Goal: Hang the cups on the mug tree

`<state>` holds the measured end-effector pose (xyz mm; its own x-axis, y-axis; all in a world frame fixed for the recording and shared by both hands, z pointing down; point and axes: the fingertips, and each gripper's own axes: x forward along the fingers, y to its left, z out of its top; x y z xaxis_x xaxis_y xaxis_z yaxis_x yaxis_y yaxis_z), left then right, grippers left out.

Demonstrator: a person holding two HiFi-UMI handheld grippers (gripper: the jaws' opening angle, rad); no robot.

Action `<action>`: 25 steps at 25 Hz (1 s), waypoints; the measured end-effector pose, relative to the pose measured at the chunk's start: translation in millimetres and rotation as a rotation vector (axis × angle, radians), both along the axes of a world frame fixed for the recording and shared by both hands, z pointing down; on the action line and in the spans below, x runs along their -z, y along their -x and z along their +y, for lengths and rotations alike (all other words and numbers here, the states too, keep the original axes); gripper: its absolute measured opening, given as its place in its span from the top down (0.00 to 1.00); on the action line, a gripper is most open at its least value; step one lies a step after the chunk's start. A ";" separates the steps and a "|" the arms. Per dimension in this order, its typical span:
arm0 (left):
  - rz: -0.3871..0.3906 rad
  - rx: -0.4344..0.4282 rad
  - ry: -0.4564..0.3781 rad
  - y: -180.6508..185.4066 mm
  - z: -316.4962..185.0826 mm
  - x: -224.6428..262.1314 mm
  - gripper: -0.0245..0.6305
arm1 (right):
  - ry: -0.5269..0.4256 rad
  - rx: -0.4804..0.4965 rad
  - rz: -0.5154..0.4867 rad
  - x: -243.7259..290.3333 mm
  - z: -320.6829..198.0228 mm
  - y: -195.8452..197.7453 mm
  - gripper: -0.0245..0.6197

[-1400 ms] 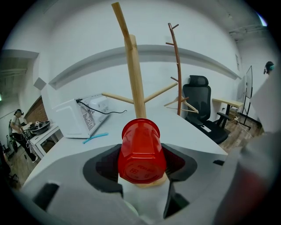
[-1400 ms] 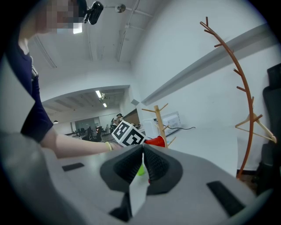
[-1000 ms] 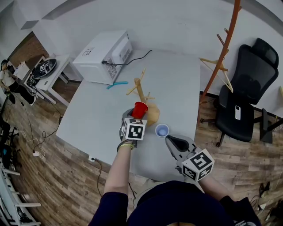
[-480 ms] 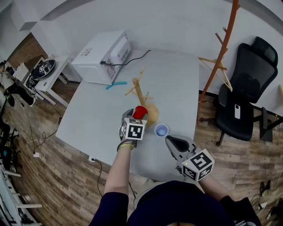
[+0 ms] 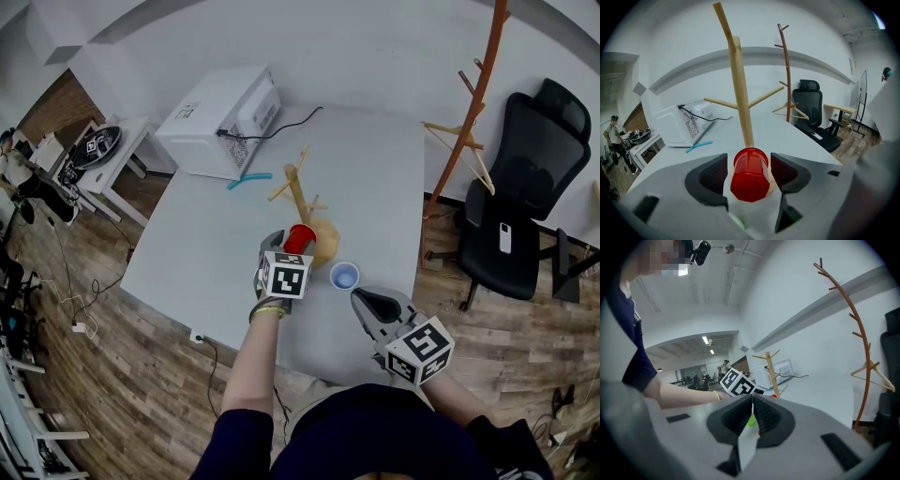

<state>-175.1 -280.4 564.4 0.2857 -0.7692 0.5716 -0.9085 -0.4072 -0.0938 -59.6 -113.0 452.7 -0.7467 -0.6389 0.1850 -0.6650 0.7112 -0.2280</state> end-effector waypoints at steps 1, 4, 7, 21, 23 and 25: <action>0.001 -0.001 -0.003 -0.3 1.1 1.0 0.54 | -0.001 0.002 -0.001 0.0 0.7 1.0 0.91; 0.003 0.001 -0.012 -0.6 4.8 4.0 0.54 | -0.002 0.008 -0.002 0.4 2.8 3.0 0.91; 0.012 0.007 -0.018 0.6 8.8 7.7 0.54 | -0.003 0.013 -0.005 0.7 4.7 5.7 0.91; 0.084 0.025 -0.099 -6.0 42.6 38.8 0.54 | -0.012 0.038 -0.012 2.5 15.5 14.0 0.91; 0.101 0.027 -0.108 -8.7 49.1 45.8 0.54 | -0.011 0.038 -0.013 2.0 16.0 13.1 0.91; 0.115 0.033 -0.111 -10.2 55.6 50.2 0.54 | -0.010 0.038 -0.012 1.8 16.5 12.6 0.91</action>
